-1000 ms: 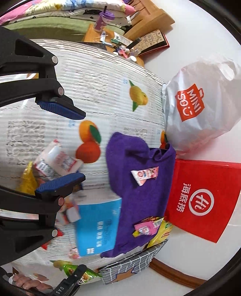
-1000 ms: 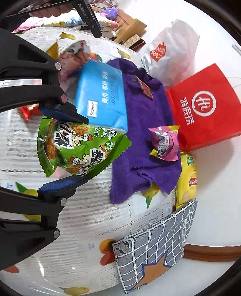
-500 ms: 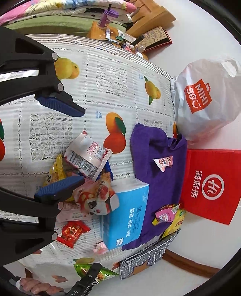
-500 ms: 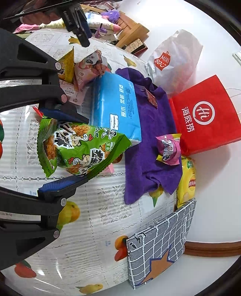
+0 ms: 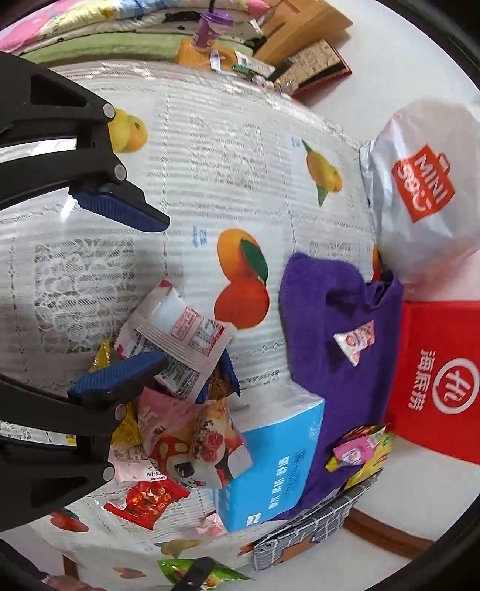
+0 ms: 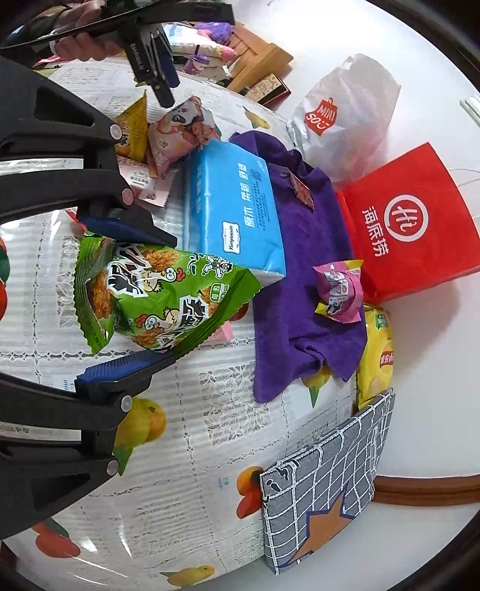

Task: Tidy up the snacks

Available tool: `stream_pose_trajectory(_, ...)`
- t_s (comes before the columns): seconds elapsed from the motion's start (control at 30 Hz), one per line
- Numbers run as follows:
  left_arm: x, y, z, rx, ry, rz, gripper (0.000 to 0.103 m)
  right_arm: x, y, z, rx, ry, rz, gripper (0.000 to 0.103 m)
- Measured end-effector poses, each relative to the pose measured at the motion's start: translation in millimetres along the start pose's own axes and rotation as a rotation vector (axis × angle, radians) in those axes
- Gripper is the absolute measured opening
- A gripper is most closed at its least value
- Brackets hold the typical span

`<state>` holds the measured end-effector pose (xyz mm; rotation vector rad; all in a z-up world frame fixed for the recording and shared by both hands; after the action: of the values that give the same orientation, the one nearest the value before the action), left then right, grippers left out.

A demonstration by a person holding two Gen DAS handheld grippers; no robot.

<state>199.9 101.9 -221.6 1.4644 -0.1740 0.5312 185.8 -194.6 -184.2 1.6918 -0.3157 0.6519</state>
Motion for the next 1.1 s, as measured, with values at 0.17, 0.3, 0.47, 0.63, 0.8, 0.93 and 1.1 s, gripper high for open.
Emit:
stream_pose_trajectory(0.17, 2.4, -12.2, 9.2, -0.047, -0.039, -0.026, 0.066, 4.4, -6.0, 1.9, -0.015, -0.008, -0.010, 0.054)
stream_pose_trajectory(0.3, 2.8, -21.7, 17.4, -0.086, -0.061, -0.054, 0.066, 6.3, -12.2, 2.1, -0.022, -0.005, -0.023, 0.054)
stream_pose_trajectory(0.47, 2.0, -28.3, 26.2, -0.097, -0.096, -0.057, 0.068, 5.8, -20.8, 2.7, -0.027, -0.002, -0.044, 0.054)
stream_pose_trajectory(0.63, -0.1, -32.1, 29.4, -0.127, -0.097, -0.064, 0.071, 6.2, -27.0, 2.8, -0.026, -0.002, -0.056, 0.054)
stream_pose_trajectory(0.8, -4.0, -27.2, 31.5, -0.201, -0.081, -0.074, 0.037, 5.8, -30.8, 0.1, -0.026, 0.005, -0.065, 0.054)
stream_pose_trajectory(0.93, -4.4, -22.8, 19.9, -0.151, -0.057, -0.047, 0.032, 5.7, -31.9, -0.8, -0.023, 0.004, -0.066, 0.054)
stream_pose_trajectory(1.1, -4.9, -22.6, -5.4, -0.125, 0.017, -0.055, 0.032, 5.3, -31.4, -3.9, -0.012, 0.011, -0.061, 0.054)
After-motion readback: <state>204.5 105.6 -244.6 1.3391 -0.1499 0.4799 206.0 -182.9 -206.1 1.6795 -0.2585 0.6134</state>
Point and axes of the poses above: each gripper's, at about its wrist camera, not at the fingertips, and y roughly against the way its jaws point, z to its right, x to its top, the point moved 5 cm from there along -y, roughly the way its jaws point, and after that the axes turned 14 degrees about y, right-handed, at the moved point
